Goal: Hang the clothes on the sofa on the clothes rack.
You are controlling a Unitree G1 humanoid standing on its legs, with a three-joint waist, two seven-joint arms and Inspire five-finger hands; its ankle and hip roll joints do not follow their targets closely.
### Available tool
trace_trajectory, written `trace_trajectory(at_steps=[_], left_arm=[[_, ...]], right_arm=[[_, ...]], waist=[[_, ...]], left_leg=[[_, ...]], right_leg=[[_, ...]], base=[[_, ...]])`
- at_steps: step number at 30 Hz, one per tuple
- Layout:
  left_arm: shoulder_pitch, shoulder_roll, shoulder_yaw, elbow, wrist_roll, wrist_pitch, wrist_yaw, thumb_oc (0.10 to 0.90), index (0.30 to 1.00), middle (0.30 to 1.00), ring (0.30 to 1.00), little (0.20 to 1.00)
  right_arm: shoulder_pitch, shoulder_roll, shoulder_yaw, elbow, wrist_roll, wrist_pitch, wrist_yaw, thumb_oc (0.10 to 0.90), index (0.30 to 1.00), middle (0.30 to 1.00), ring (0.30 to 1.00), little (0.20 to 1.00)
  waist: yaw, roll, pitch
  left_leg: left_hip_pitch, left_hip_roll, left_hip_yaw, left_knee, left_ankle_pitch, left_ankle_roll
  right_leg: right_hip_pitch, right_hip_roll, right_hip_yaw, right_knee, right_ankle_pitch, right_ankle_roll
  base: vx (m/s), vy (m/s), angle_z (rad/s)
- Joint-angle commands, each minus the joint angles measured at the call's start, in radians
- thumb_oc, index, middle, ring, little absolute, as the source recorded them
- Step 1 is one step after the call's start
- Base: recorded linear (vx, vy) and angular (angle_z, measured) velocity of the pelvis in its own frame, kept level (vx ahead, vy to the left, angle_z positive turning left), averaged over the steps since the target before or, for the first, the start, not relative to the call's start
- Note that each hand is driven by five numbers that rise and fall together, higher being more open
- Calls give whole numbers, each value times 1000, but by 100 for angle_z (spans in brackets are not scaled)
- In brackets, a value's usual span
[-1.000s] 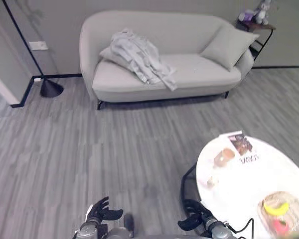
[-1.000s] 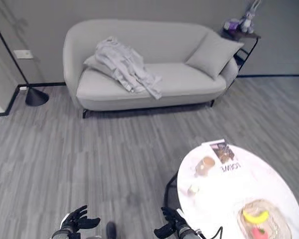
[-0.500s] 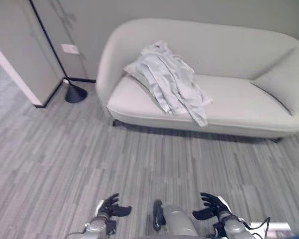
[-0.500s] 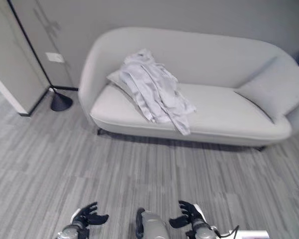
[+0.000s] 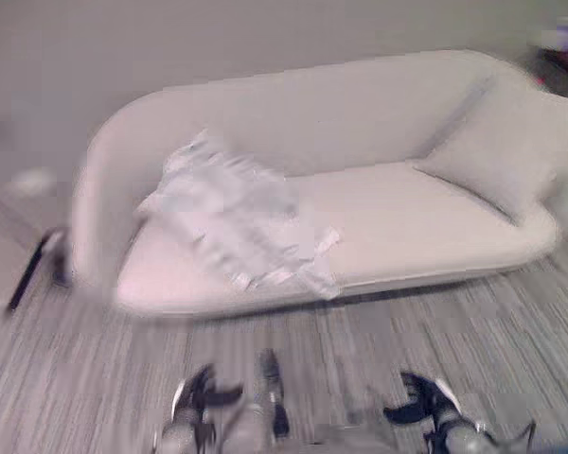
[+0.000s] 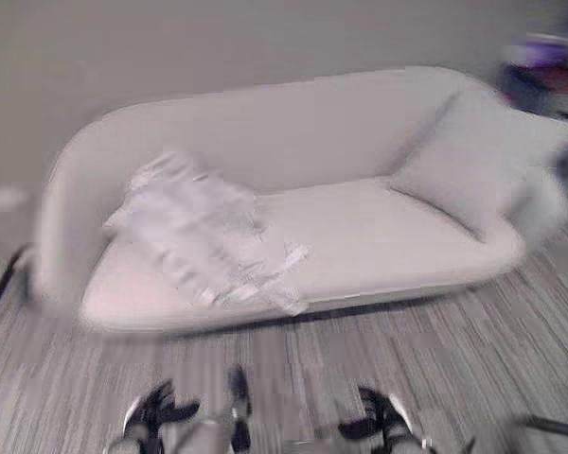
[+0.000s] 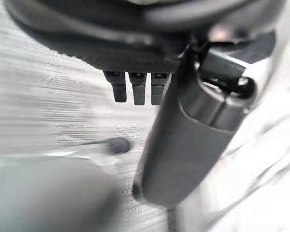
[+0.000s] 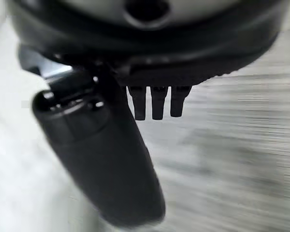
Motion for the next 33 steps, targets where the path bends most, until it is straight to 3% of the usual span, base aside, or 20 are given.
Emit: trace_trajectory(at_steps=[1,2,3,4,5,6,8,9,10,11,12,13,17,27,29,30,32,33], left_arm=[[-73,53,-72,2,12,-46,-3,800,900,900,900,900],[-73,53,-72,2,12,-46,-4,800,900,900,900,900],[-72,57,-67,2,11,-47,-4,800,900,900,900,900],[-76,66,-62,-2,9,-48,-4,800,900,900,900,900],[-83,75,-63,-3,6,-50,-4,800,900,900,900,900],[-90,82,-63,-4,6,-49,0,800,900,900,900,900],[-90,82,-62,-4,6,-49,0,800,900,900,900,900],[-106,94,-63,-20,2,-55,2,800,900,900,900,900],[-108,100,-75,-43,3,-58,2,800,900,900,900,900],[-116,114,-79,-25,93,-18,33,800,900,900,900,900],[-116,114,-78,-25,93,-18,33,800,900,900,900,900],[-109,118,-81,-42,78,-39,20,800,900,900,900,900],[-114,98,-84,-58,19,-62,0,800,900,900,900,900],[-91,84,-116,-58,33,-51,-18,800,900,900,900,900],[-107,78,-132,-78,18,-48,-15,800,900,900,900,900],[-107,78,-132,-78,18,-48,-15,800,900,900,900,900],[-113,70,-156,-107,11,-49,-13,800,900,900,900,900],[-113,70,-155,-107,11,-49,-13,800,900,900,900,900]], right_arm=[[-1,-3,2,30,-30,-22,13,800,900,900,900,900],[-2,-3,2,31,-30,-22,13,800,900,900,900,900],[-5,2,11,25,-39,-24,18,800,900,900,900,900],[-13,4,13,6,-48,-26,22,800,900,900,900,900],[-25,3,15,4,-46,-29,22,800,900,900,900,900],[-32,10,16,0,-53,-23,18,800,900,900,900,900],[-32,10,16,0,-53,-22,18,800,900,900,900,900],[-34,14,9,-20,-46,-22,12,800,900,900,900,900],[-27,5,1,-38,-44,-22,7,800,900,900,900,900],[-19,-39,15,-42,-119,-18,-21,800,900,900,900,900],[-19,-39,15,-43,-119,-18,-21,800,900,900,900,900],[-30,-28,6,2,-94,-9,-24,800,900,900,900,900],[21,-5,-25,-21,-46,-19,-12,800,900,900,900,900],[49,-16,-48,-14,-47,-20,-13,800,900,900,900,900],[41,-25,-53,-11,-40,-17,-20,800,900,900,900,900],[41,-25,-53,-11,-40,-17,-20,800,900,900,900,900],[12,-38,-41,19,-38,-6,-18,800,900,900,900,900],[12,-38,-41,19,-38,-6,-18,800,900,900,900,900]], waist=[[44,-95,-75],[45,-93,-77],[52,-98,-79],[51,-106,-62],[48,-110,-49],[44,-103,-34],[45,-105,-35],[34,-93,-13],[15,-89,-4],[1,-97,6],[-1,-96,6],[6,-95,3],[17,-114,-36],[18,-112,-46],[15,-127,-14],[14,-127,-15],[19,-131,-3],[18,-131,-5]], left_leg=[[158,-8,27,-135,-112,-213],[156,-5,29,-135,-111,-214],[176,-20,35,-135,-134,-199],[215,-45,47,-135,-171,-169],[233,-52,54,-135,-193,-157],[257,-45,60,-135,-210,-148],[256,-46,61,-135,-210,-148],[287,-36,59,-135,-242,-152],[299,-46,29,-135,-250,-159],[303,-58,15,-135,-275,-158],[303,-56,14,-135,-274,-158],[294,-54,7,-135,-263,-164],[301,-69,-24,-135,-258,-168],[328,-78,-57,-134,-246,-173],[223,-71,-37,30,-276,-190],[222,-71,-38,32,-277,-190],[208,28,-73,94,-297,-220],[206,27,-74,92,-295,-220]], right_leg=[[388,-109,-99,-619,403,85],[384,-107,-97,-618,404,84],[354,-131,-101,-533,436,105],[260,-178,-94,-334,546,153],[198,-197,-96,-242,612,163],[117,-220,-113,-150,642,158],[113,-221,-111,-147,640,158],[29,-245,-193,-189,575,120],[13,-190,-219,-358,517,102],[33,-146,-198,-465,486,97],[36,-144,-201,-470,490,96],[63,-159,-187,-519,517,119],[141,-121,-188,-668,517,97],[197,-111,-211,-687,491,91],[197,-139,-239,-687,496,81],[197,-139,-240,-687,496,81],[190,-185,-230,-687,501,94],[188,-185,-230,-687,502,93]], base=[[594,179,-9],[232,104,68],[239,159,56],[293,196,37],[212,174,14],[71,66,-32],[59,22,7],[220,-56,48],[281,-119,24],[181,-133,28],[74,-93,41],[53,-42,80],[160,-108,50],[20,-41,6],[-135,-3,14],[-90,176,54],[7,251,47],[64,219,-4]])
